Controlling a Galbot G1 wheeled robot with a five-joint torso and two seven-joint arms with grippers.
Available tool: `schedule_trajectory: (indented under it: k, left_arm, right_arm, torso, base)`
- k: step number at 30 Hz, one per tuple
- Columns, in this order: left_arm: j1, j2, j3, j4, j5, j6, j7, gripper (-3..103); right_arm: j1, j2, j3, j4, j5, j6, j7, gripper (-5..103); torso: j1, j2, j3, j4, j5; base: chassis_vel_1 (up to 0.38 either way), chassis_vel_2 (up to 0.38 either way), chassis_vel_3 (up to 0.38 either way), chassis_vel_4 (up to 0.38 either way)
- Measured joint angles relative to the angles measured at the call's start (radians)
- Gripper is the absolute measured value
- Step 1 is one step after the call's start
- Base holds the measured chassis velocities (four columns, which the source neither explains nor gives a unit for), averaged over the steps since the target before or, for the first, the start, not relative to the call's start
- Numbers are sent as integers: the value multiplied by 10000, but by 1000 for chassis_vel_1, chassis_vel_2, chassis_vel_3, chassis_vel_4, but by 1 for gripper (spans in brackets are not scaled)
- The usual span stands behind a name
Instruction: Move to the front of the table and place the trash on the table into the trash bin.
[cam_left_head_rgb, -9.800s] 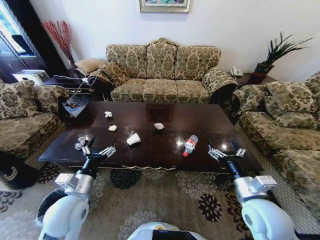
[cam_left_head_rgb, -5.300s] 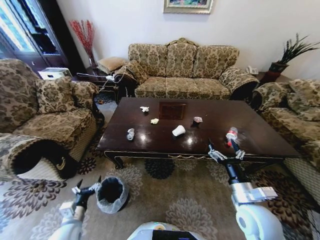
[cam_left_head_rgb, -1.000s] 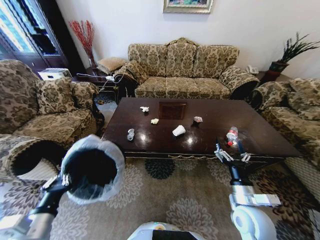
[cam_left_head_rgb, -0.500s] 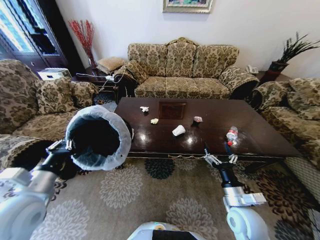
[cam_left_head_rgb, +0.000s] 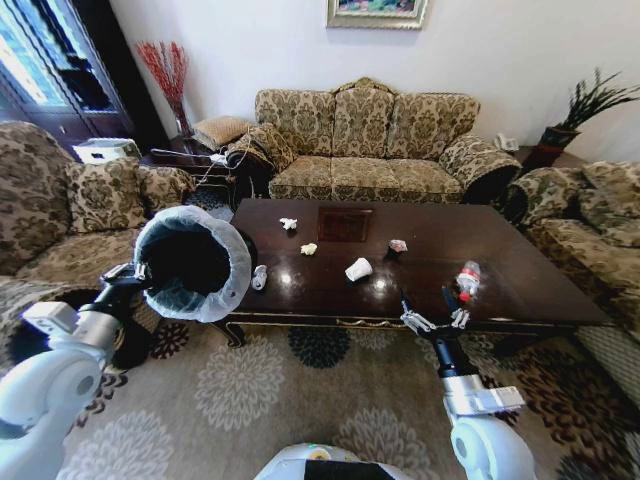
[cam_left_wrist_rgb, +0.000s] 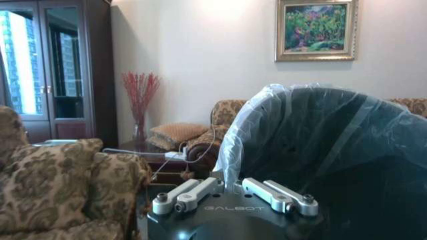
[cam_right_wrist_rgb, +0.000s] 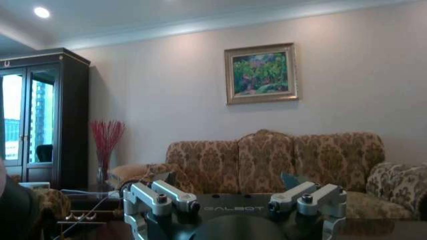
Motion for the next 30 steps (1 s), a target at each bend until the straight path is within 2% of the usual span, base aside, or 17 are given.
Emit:
schedule_trajectory:
  k: [10,17,23,30]
  left_arm:
    - [-183,221,98,57,-42,-31,28,2]
    - [-303,266,273,51,-54,29,15,2]
    - [-379,190,447,45,-14,85,7,2]
    - [-360,165,465,40,-4,94,14,2]
  right_arm:
    - [-45,174,-88,-158,-267,282,-73,100]
    - [-72,152,8,-343,11,512,22,100]
    - [-58,154,31,-485,-1,508,-13,100]
    - [-47,163,-1,-599,-19,513,-92,100]
  torso:
    - [11,-3,5,-2,6]
    - [-10,5,-4,3,-6]
    - [1,2,0,-1,8]
    - [0,2,0,-2,2]
  base:
    - [-141,165,123,-191]
    - [78,61,-48,-51]
    - [0,0,0,0]
    - [31,35,-34,-44]
